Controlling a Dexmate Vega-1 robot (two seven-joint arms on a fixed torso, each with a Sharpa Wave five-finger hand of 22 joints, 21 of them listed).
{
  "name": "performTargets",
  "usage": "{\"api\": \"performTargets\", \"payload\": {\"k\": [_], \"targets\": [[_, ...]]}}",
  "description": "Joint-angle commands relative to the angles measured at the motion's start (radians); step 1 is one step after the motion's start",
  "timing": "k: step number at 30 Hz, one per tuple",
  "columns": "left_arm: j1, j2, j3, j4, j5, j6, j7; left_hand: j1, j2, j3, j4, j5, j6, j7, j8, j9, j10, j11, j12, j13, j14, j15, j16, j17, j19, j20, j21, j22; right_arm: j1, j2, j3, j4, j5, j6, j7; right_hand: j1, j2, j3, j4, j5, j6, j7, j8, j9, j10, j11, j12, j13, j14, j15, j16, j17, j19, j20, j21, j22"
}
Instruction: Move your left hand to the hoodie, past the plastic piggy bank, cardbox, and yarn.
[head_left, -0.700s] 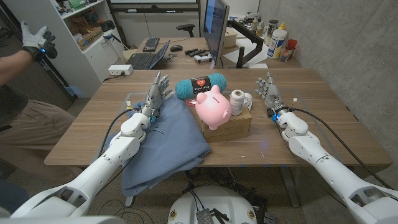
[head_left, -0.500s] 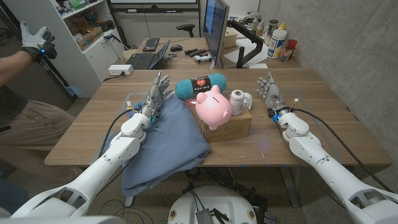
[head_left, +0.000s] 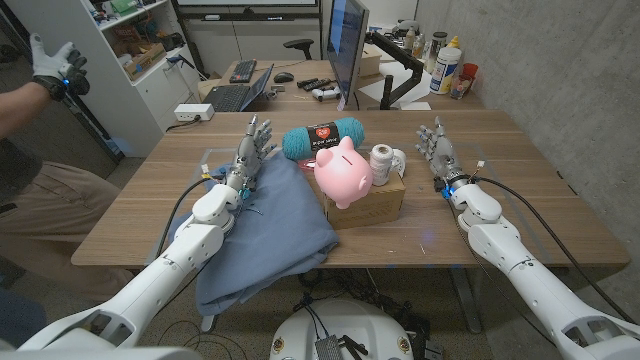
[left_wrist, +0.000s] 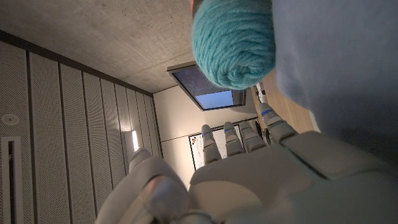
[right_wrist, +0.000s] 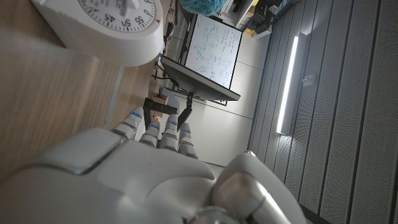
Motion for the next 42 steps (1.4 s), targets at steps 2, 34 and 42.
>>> {"api": "performTargets", "payload": {"k": [2,34,42], "targets": [[0.031,0.024,-0.013,-0.059,0.030,-0.015,0.022,0.010,-0.001,0.000,-0.010,0.001,0.005,-0.001,0.005,0.006,0.007,-0.002,0.007,0.005,-0.007,0.002,-0.001,0.003,-0.006,-0.002,0.002,0.003,-0.026,0.014,0.036,-0.023,-0.028,-0.002,0.010,0.009,0.005,0.001,0.002,0.006,0.011,0.001,0.005,0.005,0.012,0.000,0.005,0.003,-0.007,0.002,0.006,0.005,0.004,0.010,-0.001,0.003],[0.105,0.109,-0.030,-0.235,0.324,0.014,0.204,0.022,0.005,0.001,-0.015,-0.007,-0.014,-0.005,-0.005,0.005,-0.021,-0.010,-0.003,0.004,-0.068,-0.025,-0.009,0.002,-0.084,-0.010,-0.014,0.000,-0.029,0.010,0.062,-0.033,-0.043,-0.023,0.001,0.015,0.010,0.004,-0.002,0.006,0.012,0.000,0.005,0.005,0.011,0.001,0.004,0.003,-0.014,0.005,0.004,0.005,0.002,0.013,-0.013,0.003],[0.140,0.120,-0.038,-0.287,0.393,0.043,0.239,0.024,0.005,0.001,-0.016,-0.007,-0.017,-0.006,-0.006,0.005,-0.027,-0.006,-0.004,0.004,-0.079,-0.018,-0.010,0.002,-0.094,-0.009,-0.014,0.000,-0.024,0.005,0.061,-0.020,-0.045,-0.020,0.017,0.016,0.010,0.005,-0.003,0.006,0.011,0.000,0.005,0.005,0.011,0.002,0.004,0.003,-0.016,0.006,0.003,0.005,0.003,0.012,-0.015,0.003]]}}
